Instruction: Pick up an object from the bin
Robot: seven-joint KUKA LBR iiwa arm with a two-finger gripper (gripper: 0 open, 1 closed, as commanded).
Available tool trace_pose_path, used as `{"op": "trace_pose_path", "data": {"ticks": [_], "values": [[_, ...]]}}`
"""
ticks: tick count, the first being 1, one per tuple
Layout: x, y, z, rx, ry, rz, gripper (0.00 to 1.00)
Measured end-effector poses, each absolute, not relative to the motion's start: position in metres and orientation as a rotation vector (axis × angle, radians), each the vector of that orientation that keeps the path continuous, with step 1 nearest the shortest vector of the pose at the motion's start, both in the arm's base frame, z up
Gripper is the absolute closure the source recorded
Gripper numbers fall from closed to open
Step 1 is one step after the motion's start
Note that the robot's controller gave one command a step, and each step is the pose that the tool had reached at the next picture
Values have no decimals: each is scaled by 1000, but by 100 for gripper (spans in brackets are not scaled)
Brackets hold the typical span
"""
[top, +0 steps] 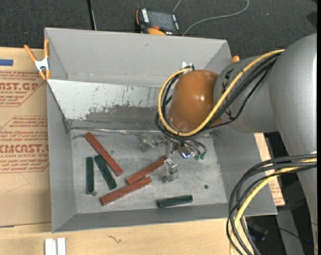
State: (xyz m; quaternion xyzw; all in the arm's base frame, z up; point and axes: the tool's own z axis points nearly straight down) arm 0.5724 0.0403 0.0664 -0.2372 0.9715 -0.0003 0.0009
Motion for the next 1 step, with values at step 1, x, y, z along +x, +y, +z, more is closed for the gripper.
{"op": "trace_pose_path", "data": {"ticks": [1], "values": [[572, 42, 70, -746, 3049, 1, 100]]}}
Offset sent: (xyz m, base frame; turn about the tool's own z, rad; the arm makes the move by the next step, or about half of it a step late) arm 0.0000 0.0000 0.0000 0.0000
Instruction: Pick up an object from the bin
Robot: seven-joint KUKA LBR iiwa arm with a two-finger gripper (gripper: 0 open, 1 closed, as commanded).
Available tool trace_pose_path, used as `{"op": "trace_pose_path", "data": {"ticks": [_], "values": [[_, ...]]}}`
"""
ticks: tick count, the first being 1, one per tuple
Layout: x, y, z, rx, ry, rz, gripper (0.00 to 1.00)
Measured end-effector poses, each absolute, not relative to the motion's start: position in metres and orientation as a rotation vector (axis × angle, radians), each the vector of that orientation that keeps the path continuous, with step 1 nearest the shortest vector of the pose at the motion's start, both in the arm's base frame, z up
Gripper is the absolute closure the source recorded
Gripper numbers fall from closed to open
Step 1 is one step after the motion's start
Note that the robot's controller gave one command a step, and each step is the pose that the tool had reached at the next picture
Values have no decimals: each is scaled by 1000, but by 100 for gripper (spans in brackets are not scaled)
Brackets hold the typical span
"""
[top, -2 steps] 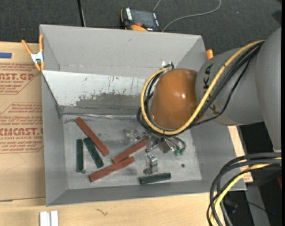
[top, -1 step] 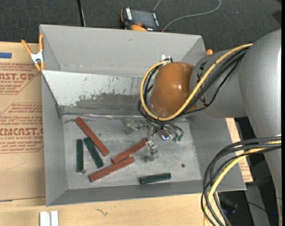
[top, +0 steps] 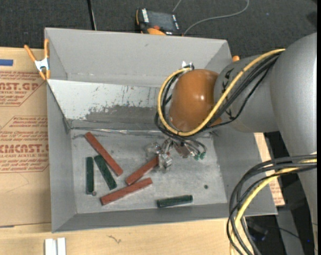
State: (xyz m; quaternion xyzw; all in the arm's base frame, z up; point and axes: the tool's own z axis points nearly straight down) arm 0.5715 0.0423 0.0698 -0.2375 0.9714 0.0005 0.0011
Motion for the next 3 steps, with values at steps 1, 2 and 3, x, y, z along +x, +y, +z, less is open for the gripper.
{"op": "trace_pose_path", "data": {"ticks": [1, 2, 3], "values": [[544, 68, 70, -745, 3052, 5, 100], [572, 86, 233, -808, 3022, -1, 100], [570, 85, 228, -811, 3031, 2, 0]]}}
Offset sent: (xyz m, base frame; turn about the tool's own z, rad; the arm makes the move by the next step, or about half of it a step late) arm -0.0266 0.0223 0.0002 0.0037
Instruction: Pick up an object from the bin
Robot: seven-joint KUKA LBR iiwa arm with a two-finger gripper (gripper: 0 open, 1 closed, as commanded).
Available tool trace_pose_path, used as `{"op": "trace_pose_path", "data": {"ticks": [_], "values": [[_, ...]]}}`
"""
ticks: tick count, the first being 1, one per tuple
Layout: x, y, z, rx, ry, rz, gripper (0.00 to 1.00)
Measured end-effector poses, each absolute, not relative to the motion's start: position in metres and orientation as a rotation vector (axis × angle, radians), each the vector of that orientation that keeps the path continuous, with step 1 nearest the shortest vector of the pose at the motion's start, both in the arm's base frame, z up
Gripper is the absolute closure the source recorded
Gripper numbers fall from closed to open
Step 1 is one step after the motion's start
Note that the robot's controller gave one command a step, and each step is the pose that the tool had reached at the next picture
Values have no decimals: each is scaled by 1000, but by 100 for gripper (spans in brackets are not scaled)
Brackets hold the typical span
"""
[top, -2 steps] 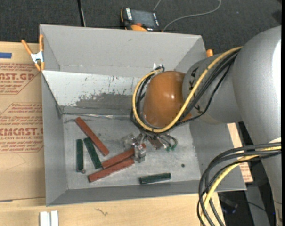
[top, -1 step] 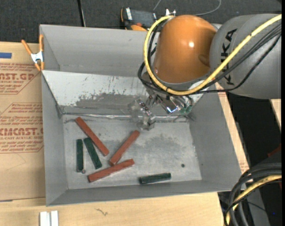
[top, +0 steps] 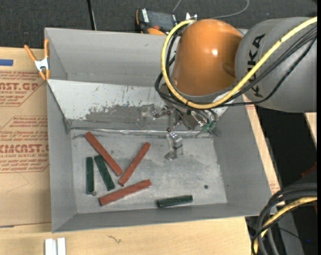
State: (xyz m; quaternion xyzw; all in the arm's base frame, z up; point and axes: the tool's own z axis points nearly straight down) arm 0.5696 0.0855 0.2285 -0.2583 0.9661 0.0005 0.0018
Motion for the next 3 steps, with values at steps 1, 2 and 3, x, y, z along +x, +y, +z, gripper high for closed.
{"op": "trace_pose_path", "data": {"ticks": [1, 2, 3], "values": [[549, 74, 67, -1187, 2908, 4, 0], [494, 152, 71, -1122, 2935, 10, 0], [498, 147, 72, -1107, 2933, 2, 100]]}}
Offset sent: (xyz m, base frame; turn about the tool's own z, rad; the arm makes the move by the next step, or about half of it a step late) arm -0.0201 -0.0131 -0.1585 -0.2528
